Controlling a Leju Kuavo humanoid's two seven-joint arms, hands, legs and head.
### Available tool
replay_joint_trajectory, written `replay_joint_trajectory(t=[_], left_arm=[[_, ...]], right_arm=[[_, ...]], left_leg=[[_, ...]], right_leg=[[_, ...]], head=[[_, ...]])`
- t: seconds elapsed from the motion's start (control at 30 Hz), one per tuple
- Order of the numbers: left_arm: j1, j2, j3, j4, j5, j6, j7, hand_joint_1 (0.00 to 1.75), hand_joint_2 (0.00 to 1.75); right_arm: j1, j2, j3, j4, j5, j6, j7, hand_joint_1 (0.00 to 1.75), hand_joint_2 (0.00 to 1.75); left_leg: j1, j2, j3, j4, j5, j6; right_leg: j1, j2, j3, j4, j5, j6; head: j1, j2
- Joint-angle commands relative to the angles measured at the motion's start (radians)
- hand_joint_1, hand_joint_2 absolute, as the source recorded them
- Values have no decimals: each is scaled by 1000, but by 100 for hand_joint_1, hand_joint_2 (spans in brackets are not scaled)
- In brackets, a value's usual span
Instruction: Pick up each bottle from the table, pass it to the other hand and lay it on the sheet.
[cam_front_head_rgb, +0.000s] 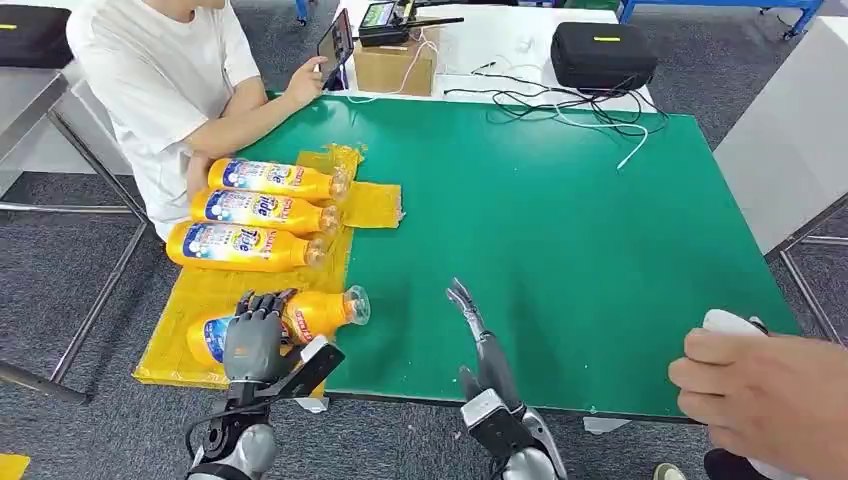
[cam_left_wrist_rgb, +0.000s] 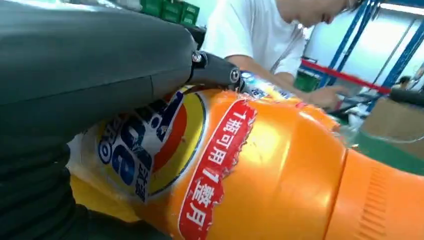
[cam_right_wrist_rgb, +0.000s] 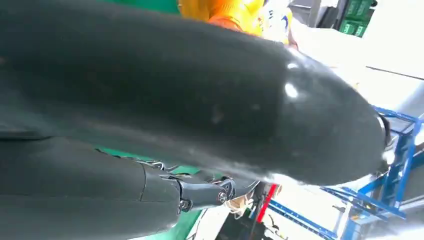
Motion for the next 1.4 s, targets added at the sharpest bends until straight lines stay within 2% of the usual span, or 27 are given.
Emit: replay_joint_trajectory(t=[0.03, 0.1, 0.13, 0.17, 0.2, 0.37, 0.5, 0.7, 0.8, 0.83, 0.87, 0.9, 0.97, 1.2, 1.23, 1.3, 1.37, 1.4], left_arm=[[-124, 67, -11, 261, -78, -59, 65, 175, 175], [-124, 67, -13, 264, -80, -65, 67, 171, 175], [-131, 67, -13, 273, -77, -82, 70, 93, 175], [-133, 66, -12, 275, -71, -91, 71, 61, 175], [-133, 66, -12, 275, -71, -91, 71, 0, 175], [-119, 73, -31, 234, 9, -209, 43, 0, 175], [-108, 88, -62, 217, -38, -198, 64, 0, 175], [-100, 58, -56, 165, 61, -227, 13, 0, 175], [-78, 37, -53, 111, 139, -207, -35, 0, 175], [-61, 25, -45, 67, 165, -158, -55, 0, 175], [-57, 21, -51, 50, 136, -82, -61, 0, 175], [-59, 16, -54, 42, 134, -59, -62, 0, 175], [-59, -5, -44, 8, 172, 11, -95, 0, 175], [-63, -9, -48, 4, 172, 8, -94, 0, 175], [-59, -15, -41, -9, 186, 44, -124, 0, 175], [-49, -58, -13, -65, 244, 44, -210, 0, 175], [-31, -161, 95, -157, 256, 44, -343, 0, 175], [-37, -232, 197, -184, 145, 44, -426, 0, 175]], right_arm=[[-18, -4, -95, 15, -3, -3, -9, 0, 0], [-17, -5, -102, 10, -4, -4, -8, 0, 0], [-9, -5, -113, -7, -5, -6, -4, 0, 0], [-5, -5, -117, -12, -6, -7, -3, 0, 0], [-5, -5, -117, -12, -6, -7, -3, 0, 0], [30, 3, -133, -11, -4, -5, -2, 0, 0], [38, 2, -136, 2, -6, -7, -4, 0, 0], [54, -38, -110, -6, 31, 12, -37, 0, 0], [64, -26, -111, 1, 58, -21, -60, 0, 0], [73, -8, -115, 2, 88, -92, -69, 0, 0], [79, -9, -89, -2, 81, -117, -69, 0, 0], [80, -16, -64, 2, 68, -103, -69, 0, 175], [75, -40, -10, 19, 27, -63, -69, 0, 175], [77, -38, -4, 19, 27, -68, -69, 0, 175], [74, -45, 12, 13, -23, -53, -69, 0, 175], [63, -61, 69, 23, -38, -77, -69, 0, 175], [35, -89, 165, 43, -41, -114, -69, 0, 175], [2, -102, 240, 108, -21, -118, -69, 0, 0]], left_leg=[[0, 0, 2, -1, 1, -1], [0, -1, 2, -1, 1, -1], [1, -1, 3, -1, 1, -1], [1, 0, 3, -1, 1, -1], [1, -1, 3, 0, 1, -2], [1, 0, 5, -1, 0, -2], [0, -3, 7, -1, 1, -1], [0, -3, 7, -1, 1, 0], [0, -4, 8, -1, 1, -1], [0, -5, 8, -1, 1, 0], [1, -5, 7, 0, 1, -1], [0, -5, 7, 0, 1, -1], [0, -5, 6, 0, 1, -1], [0, -5, 3, 0, 1, -1], [1, -4, 3, 0, 0, -1], [0, -5, 2, 0, 1, 0], [1, -5, 0, 1, 1, -1], [1, -5, -1, 3, 0, -1]], right_leg=[[0, 0, 2, -1, 0, -1], [0, -1, 2, -1, 0, -2], [1, -1, 3, -1, 0, -3], [1, 0, 3, -1, 0, -2], [1, -1, 3, -1, 0, -3], [2, 0, 5, -1, 0, -3], [1, -1, 7, -1, 0, -1], [0, -2, 8, -1, 0, -1], [0, -4, 9, -1, 0, -2], [0, -6, 9, -1, -1, -1], [1, -6, 9, -1, 0, -2], [0, -5, 9, -1, 0, -2], [1, -6, 8, 0, 0, -2], [0, -6, 4, 0, 0, -1], [1, -5, 5, -1, -1, -2], [0, -6, 3, 0, 0, -1], [1, -6, 2, 0, 0, -1], [2, -6, 1, 1, -1, -2]], head=[[0, 0], [0, 0], [0, 0], [0, 0], [0, 0], [0, 0], [0, 0], [0, 0], [0, 0], [0, 0], [0, 0], [0, 0], [0, 0], [0, 0], [0, 0], [0, 0], [0, 0], [0, 0]])
